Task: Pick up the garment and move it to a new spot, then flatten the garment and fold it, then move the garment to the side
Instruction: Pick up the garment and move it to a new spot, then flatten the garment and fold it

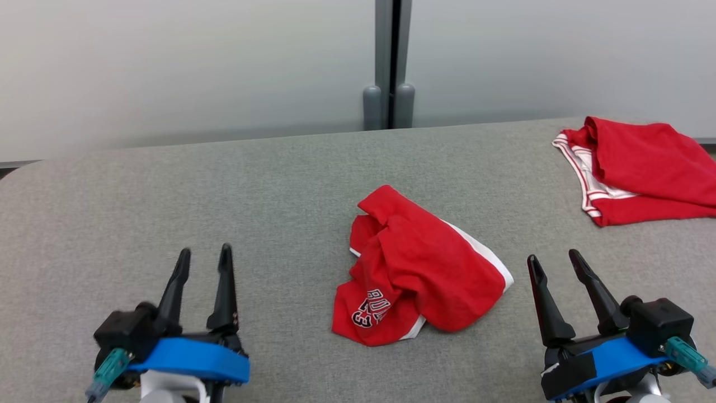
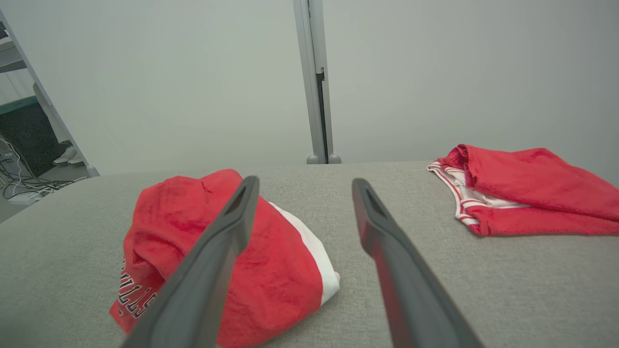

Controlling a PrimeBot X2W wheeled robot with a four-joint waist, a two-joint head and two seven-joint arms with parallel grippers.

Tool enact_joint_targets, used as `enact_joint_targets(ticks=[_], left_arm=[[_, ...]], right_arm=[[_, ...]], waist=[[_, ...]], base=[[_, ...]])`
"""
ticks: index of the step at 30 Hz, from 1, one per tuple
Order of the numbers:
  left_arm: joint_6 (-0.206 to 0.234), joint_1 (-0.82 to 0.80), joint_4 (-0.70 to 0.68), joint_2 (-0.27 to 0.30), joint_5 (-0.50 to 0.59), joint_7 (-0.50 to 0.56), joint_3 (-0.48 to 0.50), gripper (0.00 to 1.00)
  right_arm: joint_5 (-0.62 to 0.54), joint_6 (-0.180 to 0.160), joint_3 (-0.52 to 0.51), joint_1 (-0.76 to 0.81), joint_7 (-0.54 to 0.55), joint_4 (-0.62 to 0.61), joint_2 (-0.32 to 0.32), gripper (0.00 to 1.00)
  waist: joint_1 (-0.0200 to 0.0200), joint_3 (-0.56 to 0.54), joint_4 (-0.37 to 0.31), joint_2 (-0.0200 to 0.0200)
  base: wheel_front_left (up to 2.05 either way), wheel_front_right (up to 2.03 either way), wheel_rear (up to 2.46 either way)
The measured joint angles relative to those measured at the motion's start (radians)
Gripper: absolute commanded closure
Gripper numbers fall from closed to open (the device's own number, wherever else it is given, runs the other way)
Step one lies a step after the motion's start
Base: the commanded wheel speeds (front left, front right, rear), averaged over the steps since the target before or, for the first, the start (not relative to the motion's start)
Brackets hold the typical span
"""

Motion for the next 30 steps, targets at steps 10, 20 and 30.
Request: enact_joint_targets(ticks=[10, 20, 30], left_arm=[[0.042, 0.159, -0.087, 0.022, 0.130, -0.001, 0.102, 0.00], [0.060, 0.244, -0.103, 0.032, 0.163, -0.001, 0.122, 0.00], [0.060, 0.247, -0.108, 0.032, 0.162, 0.001, 0.109, 0.00]], right_arm=[[-0.002, 0.000, -0.001, 0.029, 0.012, -0.004, 0.002, 0.00], [0.001, 0.000, -0.007, 0.052, 0.019, -0.002, 0.002, 0.00], [0.003, 0.000, -0.012, 0.060, 0.027, -0.006, 0.006, 0.00]], waist=[[-0.0001, -0.041, 0.033, 0.0000], [-0.0001, -0.059, 0.038, 0.0000], [0.0001, -0.060, 0.058, 0.0000]], base=[[0.00, 0.00, 0.00], [0.00, 0.00, 0.00], [0.00, 0.00, 0.00]])
